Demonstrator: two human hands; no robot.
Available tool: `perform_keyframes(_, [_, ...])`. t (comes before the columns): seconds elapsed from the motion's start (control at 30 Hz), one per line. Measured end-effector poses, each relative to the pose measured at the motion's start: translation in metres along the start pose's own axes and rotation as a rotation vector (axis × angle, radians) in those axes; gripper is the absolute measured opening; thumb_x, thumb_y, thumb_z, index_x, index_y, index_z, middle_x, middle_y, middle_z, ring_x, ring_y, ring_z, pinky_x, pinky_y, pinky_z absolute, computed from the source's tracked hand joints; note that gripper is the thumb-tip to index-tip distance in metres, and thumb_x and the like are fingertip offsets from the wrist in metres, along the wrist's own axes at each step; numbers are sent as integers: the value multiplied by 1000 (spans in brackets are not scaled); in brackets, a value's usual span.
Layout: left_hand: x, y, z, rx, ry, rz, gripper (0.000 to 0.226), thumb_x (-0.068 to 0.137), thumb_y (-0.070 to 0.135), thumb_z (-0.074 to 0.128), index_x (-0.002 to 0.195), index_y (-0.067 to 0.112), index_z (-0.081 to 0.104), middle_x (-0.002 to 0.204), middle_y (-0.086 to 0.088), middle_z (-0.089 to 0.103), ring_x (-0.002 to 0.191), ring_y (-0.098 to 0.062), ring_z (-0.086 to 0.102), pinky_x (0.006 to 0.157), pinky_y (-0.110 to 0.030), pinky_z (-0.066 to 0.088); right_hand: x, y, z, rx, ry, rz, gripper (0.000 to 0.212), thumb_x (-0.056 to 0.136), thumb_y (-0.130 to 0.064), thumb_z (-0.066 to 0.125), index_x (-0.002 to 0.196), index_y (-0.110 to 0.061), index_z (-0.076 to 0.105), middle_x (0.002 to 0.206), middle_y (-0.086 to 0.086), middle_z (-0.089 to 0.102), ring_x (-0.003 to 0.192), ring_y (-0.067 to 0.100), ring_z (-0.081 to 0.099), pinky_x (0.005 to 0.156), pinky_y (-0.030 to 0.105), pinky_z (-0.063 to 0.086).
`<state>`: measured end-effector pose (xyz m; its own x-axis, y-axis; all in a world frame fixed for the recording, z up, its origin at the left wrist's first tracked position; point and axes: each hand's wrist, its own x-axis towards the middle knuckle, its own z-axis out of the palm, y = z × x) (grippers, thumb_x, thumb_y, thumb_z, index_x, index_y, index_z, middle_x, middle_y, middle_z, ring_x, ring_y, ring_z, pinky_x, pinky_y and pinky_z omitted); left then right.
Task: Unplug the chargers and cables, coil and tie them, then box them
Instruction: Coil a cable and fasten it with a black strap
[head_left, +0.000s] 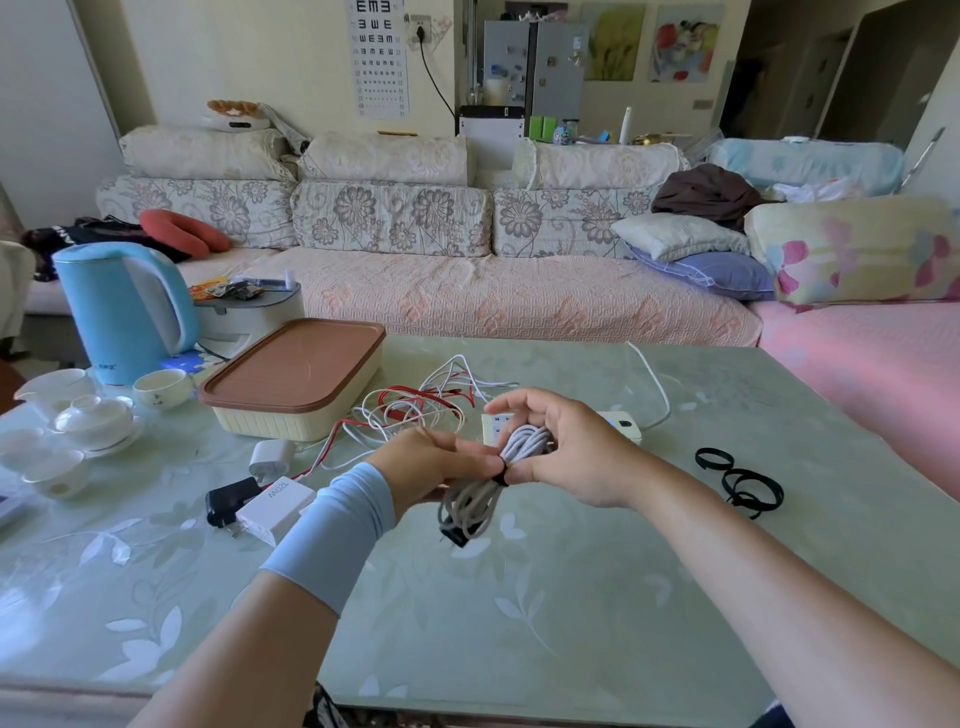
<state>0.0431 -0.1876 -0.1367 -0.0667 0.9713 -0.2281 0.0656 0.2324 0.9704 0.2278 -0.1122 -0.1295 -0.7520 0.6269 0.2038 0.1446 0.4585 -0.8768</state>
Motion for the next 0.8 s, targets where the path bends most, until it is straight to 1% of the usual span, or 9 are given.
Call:
perform_keyframes(0.13, [1, -4, -2, 210, 47, 87, 13, 69, 20, 84, 81, 15, 79, 89, -11, 75, 84, -22, 70, 86, -35, 56, 2, 5, -1, -90, 20, 11, 63, 70, 2, 82, 113, -41, 63, 106, -3, 61, 77, 10, 59, 71, 31, 53])
perform_keyframes(0.2, [2, -3, 0, 117, 179, 138, 4, 76, 16, 80, 79, 15, 78, 85, -11, 75, 76, -20, 67, 79, -35, 58, 9, 4, 3, -2, 192, 21, 67, 70, 2, 83, 118, -39, 59, 114, -1, 60, 77, 11, 62, 67, 30, 55])
perform_keyframes(0.27, [3, -1, 2, -67, 272, 158, 5, 81, 13, 75, 84, 10, 76, 83, -11, 75, 71, -19, 68, 67, -30, 58, 16, 2, 8, 115, 346, 99, 62, 75, -8, 83, 124, -33, 55, 113, -3, 63, 85, 14, 67, 76, 36, 59])
perform_keyframes(0.37, [0, 1, 8, -279, 360, 183, 7, 86, 11, 70, 86, 4, 73, 76, -9, 73, 61, -15, 66, 57, -23, 54, 24, -1, 22, 258, 189, 278, 28, 88, -19, 73, 114, -14, 65, 98, 0, 74, 87, 18, 71, 88, 43, 55])
perform_keyframes(0.47, [-2, -3, 7, -295, 423, 242, 7, 86, 14, 71, 81, 9, 72, 73, -6, 71, 64, -19, 65, 65, -29, 56, 26, -2, 35, 262, 94, 269, 13, 91, -17, 69, 104, -14, 71, 97, 6, 76, 90, 18, 71, 89, 39, 57])
perform_keyframes(0.6, [-5, -9, -12, 157, 547, 342, 8, 78, 24, 79, 75, 27, 72, 81, 2, 71, 70, -11, 62, 71, -22, 50, 28, -7, 40, 161, 114, 233, 10, 92, -11, 68, 88, -20, 68, 78, -9, 70, 66, -5, 64, 61, 7, 45])
perform_keyframes(0.67, [-12, -10, -24, 354, 565, 465, 24, 74, 23, 82, 92, 27, 68, 99, 5, 64, 79, -8, 59, 76, -19, 46, 30, -7, 41, 126, 87, 237, 7, 92, -12, 67, 89, -18, 69, 80, -7, 68, 70, -1, 61, 63, 8, 43])
perform_keyframes(0.73, [-19, -9, -39, 694, 560, 697, 60, 68, 24, 85, 122, 26, 58, 120, 6, 53, 103, -7, 53, 94, -19, 40, 33, -9, 44, 80, 22, 246, 10, 91, -10, 67, 86, -19, 70, 76, -8, 67, 69, 3, 59, 66, 15, 43])
perform_keyframes(0.8, [-25, -7, -52, 1017, 484, 862, 76, 69, 28, 84, 136, 30, 50, 138, 5, 45, 124, -13, 40, 107, -27, 31, 36, -13, 49, 49, -64, 262, 17, 91, -8, 66, 80, -22, 68, 70, -10, 65, 65, 4, 58, 62, 16, 42])
